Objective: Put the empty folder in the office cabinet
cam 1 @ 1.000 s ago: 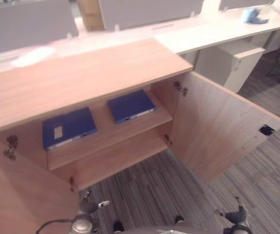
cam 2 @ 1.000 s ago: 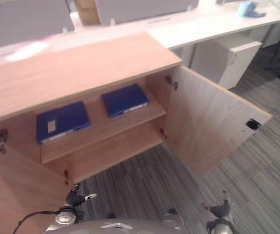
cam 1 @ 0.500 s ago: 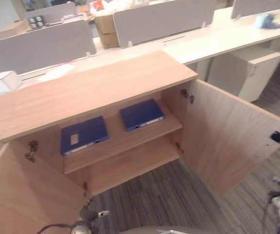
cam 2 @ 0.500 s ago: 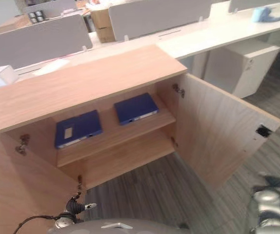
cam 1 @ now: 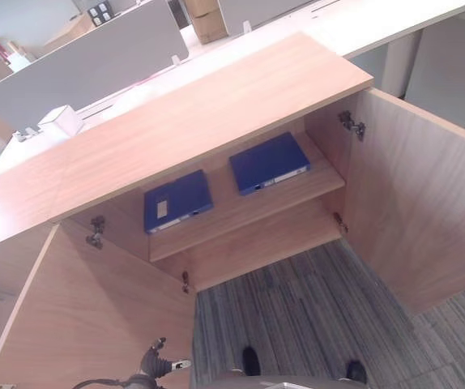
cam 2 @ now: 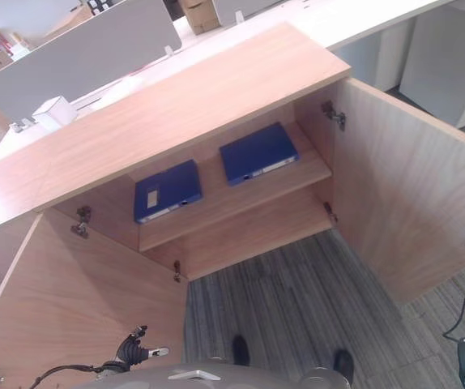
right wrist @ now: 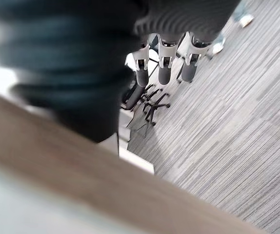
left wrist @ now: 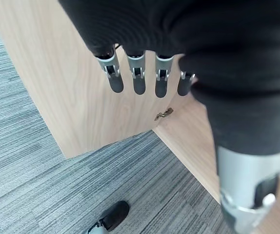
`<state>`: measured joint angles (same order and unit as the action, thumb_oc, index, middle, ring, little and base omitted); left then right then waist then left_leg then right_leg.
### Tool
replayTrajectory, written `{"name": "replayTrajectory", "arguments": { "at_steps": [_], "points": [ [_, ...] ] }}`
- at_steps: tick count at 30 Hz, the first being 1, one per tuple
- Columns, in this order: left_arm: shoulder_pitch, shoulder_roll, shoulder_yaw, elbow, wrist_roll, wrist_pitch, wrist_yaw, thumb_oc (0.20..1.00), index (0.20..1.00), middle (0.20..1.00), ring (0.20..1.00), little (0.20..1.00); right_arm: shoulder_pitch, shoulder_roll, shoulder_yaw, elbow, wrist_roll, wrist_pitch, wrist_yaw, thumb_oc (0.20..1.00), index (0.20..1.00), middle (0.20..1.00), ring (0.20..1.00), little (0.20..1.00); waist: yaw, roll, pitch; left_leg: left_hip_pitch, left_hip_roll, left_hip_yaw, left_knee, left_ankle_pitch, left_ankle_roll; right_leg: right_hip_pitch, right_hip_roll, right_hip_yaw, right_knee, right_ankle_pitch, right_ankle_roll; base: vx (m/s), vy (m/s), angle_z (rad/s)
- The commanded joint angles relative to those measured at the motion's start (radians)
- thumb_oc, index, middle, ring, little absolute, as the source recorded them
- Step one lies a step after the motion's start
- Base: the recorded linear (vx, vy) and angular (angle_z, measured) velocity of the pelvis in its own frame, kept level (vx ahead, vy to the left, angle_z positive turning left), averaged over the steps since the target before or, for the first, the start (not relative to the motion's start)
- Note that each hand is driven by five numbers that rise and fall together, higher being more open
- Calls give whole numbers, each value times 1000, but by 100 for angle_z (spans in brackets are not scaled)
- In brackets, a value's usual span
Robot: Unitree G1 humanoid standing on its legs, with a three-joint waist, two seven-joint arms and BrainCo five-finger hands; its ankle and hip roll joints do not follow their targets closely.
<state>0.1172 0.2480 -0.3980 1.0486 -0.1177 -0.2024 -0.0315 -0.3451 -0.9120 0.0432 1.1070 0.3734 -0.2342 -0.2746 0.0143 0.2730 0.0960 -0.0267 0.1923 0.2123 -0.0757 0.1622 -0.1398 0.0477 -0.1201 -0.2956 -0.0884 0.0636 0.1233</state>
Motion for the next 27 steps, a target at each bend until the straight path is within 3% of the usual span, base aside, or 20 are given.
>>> {"name": "replayTrajectory", "arguments": {
  "at_steps": [1, 7, 8, 15, 18, 24, 27],
  "points": [
    [-87, 36, -4, 58, 46, -14, 3, 1000, 1000, 1000, 1000, 1000, 9, 22, 31, -172, 26, -97, 138, 1000, 1000, 1000, 1000, 1000, 6, -57, -11, -46, 87, 0, -12, 77, -75, 37, -17, 37, 5, -83, 4, 3, -72, 9],
    [-84, 31, 33, 96, 95, -10, -7, 1000, 1000, 1000, 1000, 1000, 117, 52, 78, -322, 21, -128, 228, 1000, 1000, 1000, 1000, 1000, -5, -71, -13, -36, 112, 4, -12, 89, -86, 50, 2, 30, 4, -94, -8, 4, -53, 1],
    [-76, 24, 65, 115, 111, -14, -6, 1000, 1000, 1000, 1000, 1000, 170, 104, 137, -403, -17, -137, 267, 1000, 1000, 1000, 1000, 1000, -7, -91, -18, -32, 124, 8, -12, 91, -89, 48, 11, 26, 1, -94, -11, -2, -54, -3],
    [-76, 21, 105, 121, 114, -20, 5, 1000, 1000, 1000, 1000, 1000, 203, 208, 308, -529, -73, -129, 338, 1000, 1000, 1000, 1000, 1000, 5, -129, -29, -29, 134, 12, -12, 78, -87, 43, 14, 26, 2, -86, -8, 4, -5, -1],
    [-67, 30, 119, 95, 98, -25, 13, 1000, 1000, 1000, 1000, 1000, 176, 296, 427, -555, -89, -113, 365, 1000, 1000, 1000, 1000, 1000, 37, -154, -38, -31, 126, 3, -12, 61, -79, 39, 3, 15, 3, -74, 0, 19, 73, 3],
    [-63, 49, 120, 62, 71, -29, 26, 1000, 1000, 1000, 1000, 1000, 100, 378, 510, -529, -114, -101, 356, 1000, 1000, 1000, 1000, 1000, 74, -181, -47, -33, 110, -17, -12, 42, -69, 44, -13, -4, 4, -64, 7, 32, 78, 16],
    [-64, 71, 112, 17, 32, -32, 33, 1000, 1000, 1000, 1000, 1000, -30, 457, 574, -472, -139, -85, 325, 1000, 1000, 1000, 1000, 1000, 133, -213, -53, -42, 87, -44, -12, 25, -58, 53, -33, -30, 2, -54, 17, 46, 94, 21]
  ]
}}
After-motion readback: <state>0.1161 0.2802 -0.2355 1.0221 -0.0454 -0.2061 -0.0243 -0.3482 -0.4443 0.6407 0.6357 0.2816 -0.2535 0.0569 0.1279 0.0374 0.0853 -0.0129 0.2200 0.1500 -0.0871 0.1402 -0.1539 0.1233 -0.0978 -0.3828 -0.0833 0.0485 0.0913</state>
